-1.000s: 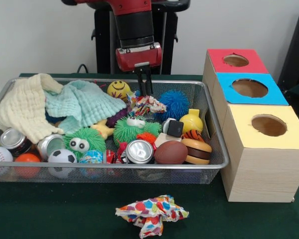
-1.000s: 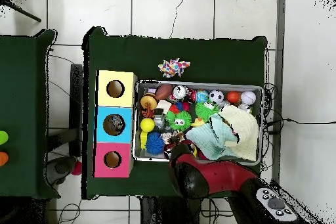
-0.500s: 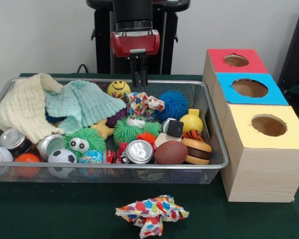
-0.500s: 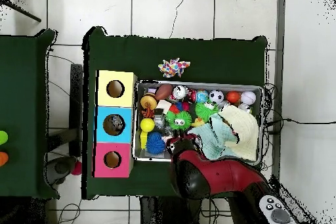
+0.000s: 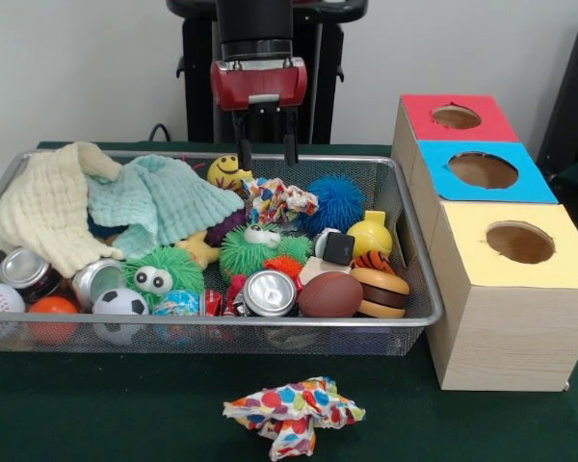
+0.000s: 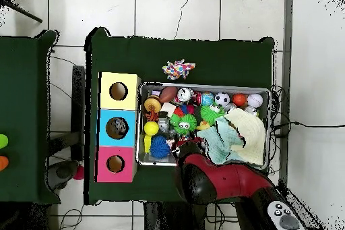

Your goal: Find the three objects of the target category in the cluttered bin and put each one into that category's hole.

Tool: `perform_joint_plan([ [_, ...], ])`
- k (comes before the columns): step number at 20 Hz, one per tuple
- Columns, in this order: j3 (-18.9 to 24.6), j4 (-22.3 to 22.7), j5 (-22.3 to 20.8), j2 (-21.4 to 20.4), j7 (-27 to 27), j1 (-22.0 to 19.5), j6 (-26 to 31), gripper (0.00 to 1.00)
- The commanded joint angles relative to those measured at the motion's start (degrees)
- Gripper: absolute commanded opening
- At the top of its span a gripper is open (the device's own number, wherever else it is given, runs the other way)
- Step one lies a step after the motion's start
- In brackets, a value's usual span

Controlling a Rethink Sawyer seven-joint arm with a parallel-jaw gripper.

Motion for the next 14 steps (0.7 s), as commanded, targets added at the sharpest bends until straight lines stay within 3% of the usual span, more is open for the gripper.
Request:
perform_joint_plan([
  [1,-3.21,1.0,6.14,5.55,11.21,-1.11,8.39,1.0],
  [6,-4.92,2.96,8.83,8.58,13.24,-1.05,4.01,1.0],
  [8,-7.69,2.08,8.18,9.78,12.58,0.93,0.71,1.0],
  [11,-14.61,-1.97,5.67,15.11,10.35,6.23,-5.72,1.0],
  [14,-15.59,-2.67,5.6,17.71,10.23,6.81,-8.92,1.0],
])
